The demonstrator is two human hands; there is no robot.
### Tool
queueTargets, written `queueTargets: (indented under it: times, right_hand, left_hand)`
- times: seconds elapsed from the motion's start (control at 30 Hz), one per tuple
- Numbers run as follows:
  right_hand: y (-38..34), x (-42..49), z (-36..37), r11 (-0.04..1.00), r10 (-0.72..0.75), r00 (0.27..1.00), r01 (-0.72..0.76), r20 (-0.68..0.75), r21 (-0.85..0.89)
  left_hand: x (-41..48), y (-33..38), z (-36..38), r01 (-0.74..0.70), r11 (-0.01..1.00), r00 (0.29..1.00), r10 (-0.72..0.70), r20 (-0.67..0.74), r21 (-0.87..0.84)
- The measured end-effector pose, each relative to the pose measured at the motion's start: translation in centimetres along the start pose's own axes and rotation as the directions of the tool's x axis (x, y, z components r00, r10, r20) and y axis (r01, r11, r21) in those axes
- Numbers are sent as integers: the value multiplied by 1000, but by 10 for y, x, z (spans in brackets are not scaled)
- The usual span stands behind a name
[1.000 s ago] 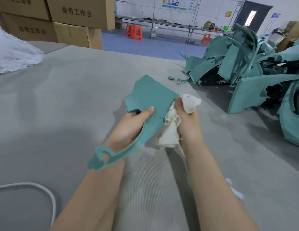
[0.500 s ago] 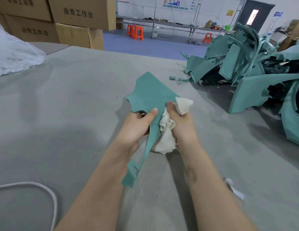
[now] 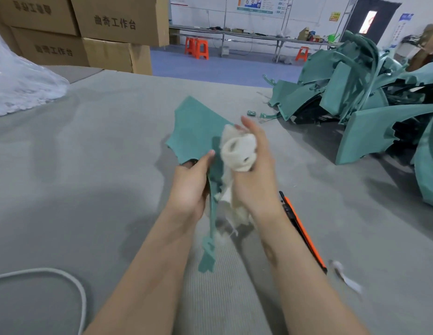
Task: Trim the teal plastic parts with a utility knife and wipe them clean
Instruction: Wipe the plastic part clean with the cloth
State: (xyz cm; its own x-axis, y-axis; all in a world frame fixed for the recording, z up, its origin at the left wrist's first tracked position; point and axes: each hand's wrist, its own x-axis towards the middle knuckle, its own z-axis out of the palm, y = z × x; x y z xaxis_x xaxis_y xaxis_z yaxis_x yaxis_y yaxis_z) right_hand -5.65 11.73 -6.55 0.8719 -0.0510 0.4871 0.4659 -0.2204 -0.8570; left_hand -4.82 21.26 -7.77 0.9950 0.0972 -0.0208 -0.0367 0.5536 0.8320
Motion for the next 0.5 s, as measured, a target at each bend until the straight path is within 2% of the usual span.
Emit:
queueTargets:
  times: [0.03, 0.1, 0.17, 0.23, 0.3, 0.43, 0.5]
  right_hand:
    - [2, -3, 9, 994, 4, 998, 3, 66, -110]
    - [9, -8, 18, 899, 47, 990, 16, 132, -437]
    - [13, -11, 21, 826, 30, 982, 80, 185, -558]
    - [17, -10, 19, 767, -3, 983, 119, 183, -630]
    - [20, -9, 18, 703, -20, 993, 98, 118, -704]
    - [21, -9, 21, 705, -115, 993, 88, 9, -704]
    - [26, 4, 7, 696, -9, 996, -57, -88, -716]
  left_hand:
    - [0, 1, 1, 87, 991, 995, -81, 67, -98]
    - [-1, 4, 5, 305, 915, 943, -251, 220, -265]
    - [-1, 5, 4, 370, 873, 912, -277, 302, -316]
    - [0, 4, 1, 305, 916, 936, -239, 257, -260]
    - [2, 3, 0, 235, 961, 951, -198, 236, -144]
    - [7, 8, 1, 195, 979, 940, -170, 296, -56]
    - [6, 9, -4, 159, 985, 946, -170, 277, 62]
